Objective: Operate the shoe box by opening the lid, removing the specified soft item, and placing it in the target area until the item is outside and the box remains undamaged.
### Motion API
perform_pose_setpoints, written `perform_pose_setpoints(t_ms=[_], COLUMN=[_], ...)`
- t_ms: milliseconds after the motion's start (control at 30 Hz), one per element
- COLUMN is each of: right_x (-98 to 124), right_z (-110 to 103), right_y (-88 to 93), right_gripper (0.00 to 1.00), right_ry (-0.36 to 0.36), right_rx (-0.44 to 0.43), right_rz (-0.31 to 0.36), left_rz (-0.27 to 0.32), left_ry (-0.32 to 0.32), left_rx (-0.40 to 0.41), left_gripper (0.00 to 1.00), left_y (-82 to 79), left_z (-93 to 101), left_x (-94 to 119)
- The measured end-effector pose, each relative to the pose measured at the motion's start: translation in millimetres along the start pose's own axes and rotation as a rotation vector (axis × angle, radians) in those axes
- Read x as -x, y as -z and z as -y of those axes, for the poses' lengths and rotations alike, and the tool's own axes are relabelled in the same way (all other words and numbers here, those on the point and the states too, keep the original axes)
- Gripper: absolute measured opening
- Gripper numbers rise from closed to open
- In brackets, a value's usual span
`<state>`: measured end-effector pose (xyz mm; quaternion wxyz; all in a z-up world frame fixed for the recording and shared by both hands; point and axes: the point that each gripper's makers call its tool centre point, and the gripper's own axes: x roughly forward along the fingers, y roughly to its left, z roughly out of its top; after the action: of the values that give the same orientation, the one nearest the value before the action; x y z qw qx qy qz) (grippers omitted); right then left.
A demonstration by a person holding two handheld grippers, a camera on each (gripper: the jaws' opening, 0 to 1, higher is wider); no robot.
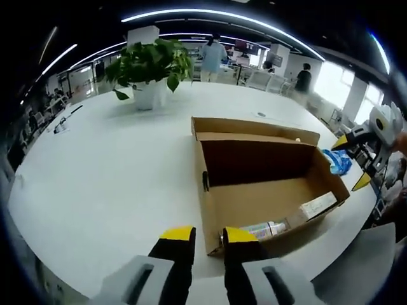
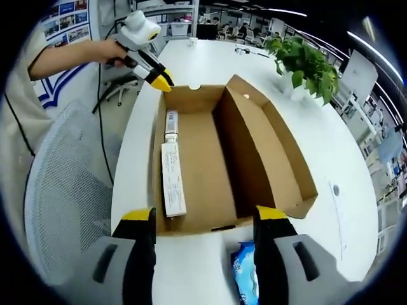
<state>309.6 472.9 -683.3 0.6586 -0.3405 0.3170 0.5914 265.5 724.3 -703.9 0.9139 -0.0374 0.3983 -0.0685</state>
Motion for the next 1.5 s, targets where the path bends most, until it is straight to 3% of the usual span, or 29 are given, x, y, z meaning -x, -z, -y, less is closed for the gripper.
perform_pose_setpoints(t_ms=[300, 500, 667, 867, 1000, 1167, 1267, 1500], right_x=[-22.2, -34.7, -45.9, -56.3, -61.7, -64.8, -65.0, -58.2], right_z=[1.6, -8.9, -14.0, -20.4, -30.9, -37.0, -37.5, -30.3], right_y=[-0.8, -0.9, 3.2, 7.2, 7.4, 8.6, 8.3, 1.9], right_gripper=[0.57, 0.54, 0.50, 0.41, 0.29, 0.17, 0.16, 0.16], right_ry=[-0.055, -0.145, -0.180, -0.218, -0.259, -0.269, -0.265, -0.226], right_rx=[0.041, 0.034, 0.052, 0.049, 0.055, 0.074, 0.087, 0.028], right_rz=[-0.043, -0.050, -0.068, -0.089, -0.099, -0.110, -0.113, -0.100], left_rz=[-0.003, -0.015, -0.030, -0.046, -0.051, -0.064, -0.070, -0.071], left_ry=[0.041, 0.030, 0.028, 0.026, 0.028, 0.028, 0.026, 0.011], left_rx=[0.045, 0.028, 0.026, 0.009, 0.011, 0.005, 0.002, -0.005], left_gripper=[0.06, 0.06, 0.06, 0.06, 0.06, 0.06, 0.06, 0.06], left_y=[-0.3, -0.3, -0.9, -0.4, -0.1, 0.3, 0.4, 1.1], left_z=[7.7, 6.5, 4.7, 4.3, 3.3, 2.8, 1.7, 2.0], left_x=[-3.1, -4.9, -7.2, -8.0, -9.1, -9.6, -10.8, -10.2])
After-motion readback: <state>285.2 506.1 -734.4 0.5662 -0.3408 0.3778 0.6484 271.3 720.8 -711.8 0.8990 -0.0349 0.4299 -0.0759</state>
